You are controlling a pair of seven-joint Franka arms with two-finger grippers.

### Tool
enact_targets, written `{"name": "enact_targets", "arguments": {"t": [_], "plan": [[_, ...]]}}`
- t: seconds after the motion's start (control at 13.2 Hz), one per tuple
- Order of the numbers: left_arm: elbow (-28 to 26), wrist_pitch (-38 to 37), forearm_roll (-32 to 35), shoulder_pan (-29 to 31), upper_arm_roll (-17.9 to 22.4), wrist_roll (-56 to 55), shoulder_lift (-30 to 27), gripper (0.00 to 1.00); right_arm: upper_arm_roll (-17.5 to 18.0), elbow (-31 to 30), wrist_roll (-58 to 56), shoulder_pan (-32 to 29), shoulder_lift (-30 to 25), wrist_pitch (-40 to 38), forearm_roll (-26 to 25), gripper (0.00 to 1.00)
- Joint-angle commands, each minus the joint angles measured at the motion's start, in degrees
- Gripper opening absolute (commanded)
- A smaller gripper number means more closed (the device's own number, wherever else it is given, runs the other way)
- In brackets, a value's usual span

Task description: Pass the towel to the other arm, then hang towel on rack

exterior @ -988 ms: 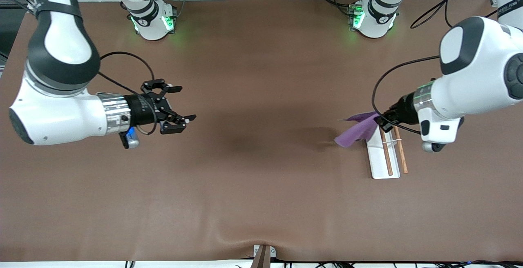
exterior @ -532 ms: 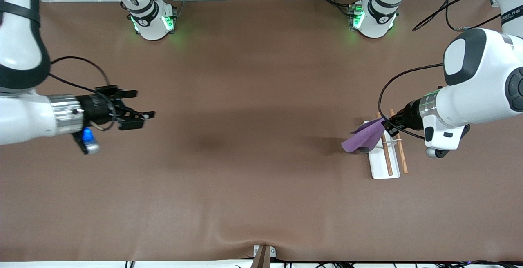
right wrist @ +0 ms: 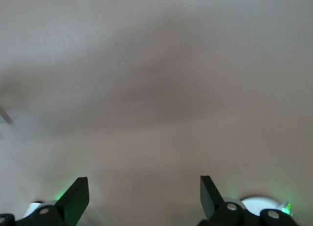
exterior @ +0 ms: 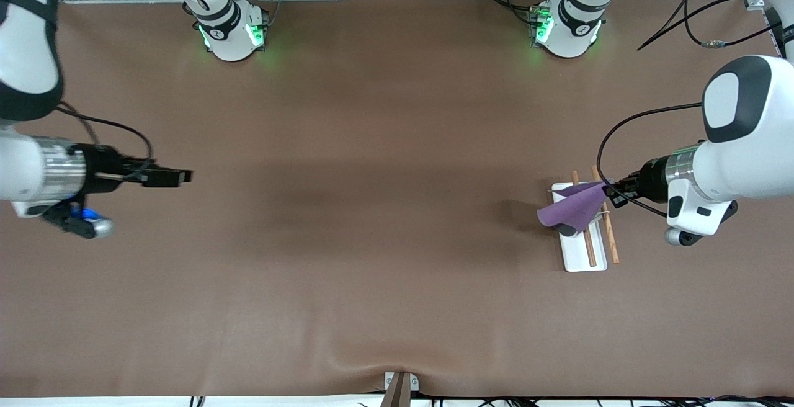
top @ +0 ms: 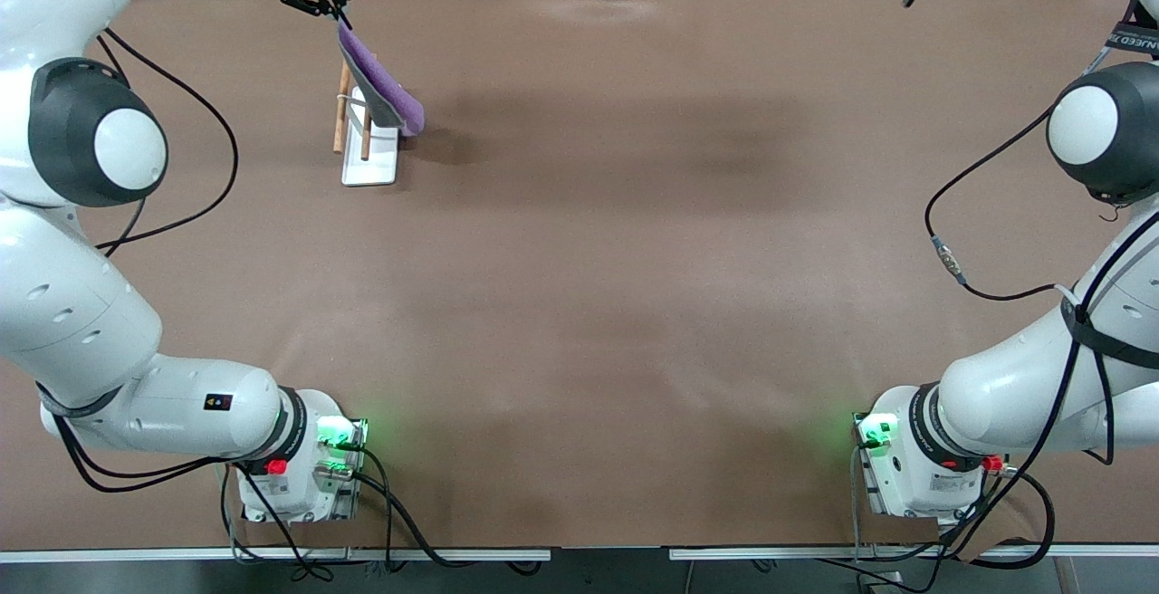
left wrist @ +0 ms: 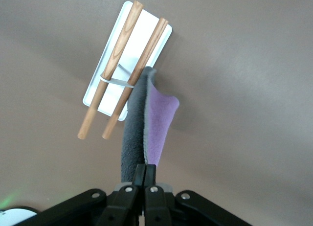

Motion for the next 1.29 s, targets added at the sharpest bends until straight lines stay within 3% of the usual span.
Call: {"name": "enact_targets", "arguments": {"t": [0.0,0.3,0.61,0.76,0.84,1.14,1.22], "plan": [[0.08,-1.08,1.24,1.58,-0.22,3.88,0.42,0.00,-4.12,1.80,-9.32,0.85,0.02,0.11,-1.01,1.00],[0.08,-1.17,3.61,2.98,-0.22,7.92,0.34,0.00,-4.57,2.95,-17.08,0.85,-2.87,1.87,-5.23,1.00],[0.17,-1.52,3.96,5.70,-0.22,12.41,0.33,0.00,-2.29,1.20,-19.18,0.94,-8.13,1.87,-18.47,1.00],[0.17,-1.52,5.89,6.41,-0.30,15.57,0.33,0.00,-2.10,-1.43,-21.13,0.41,-10.43,2.92,-19.12,1.00],[0.17,-1.52,5.99,6.85,-0.22,16.02,0.42,0.00,-2.10,-4.49,-21.13,0.41,-12.26,5.45,-19.03,1.00],[0.17,-1.52,6.78,9.22,-0.30,19.70,1.39,0.00,-1.58,-27.77,-21.04,0.85,-26.23,19.25,-18.94,1.00],[0.34,-1.43,6.87,9.75,-0.31,20.06,2.00,0.00,-1.23,-28.95,-21.04,0.76,-26.78,20.23,-19.03,1.00]]}}
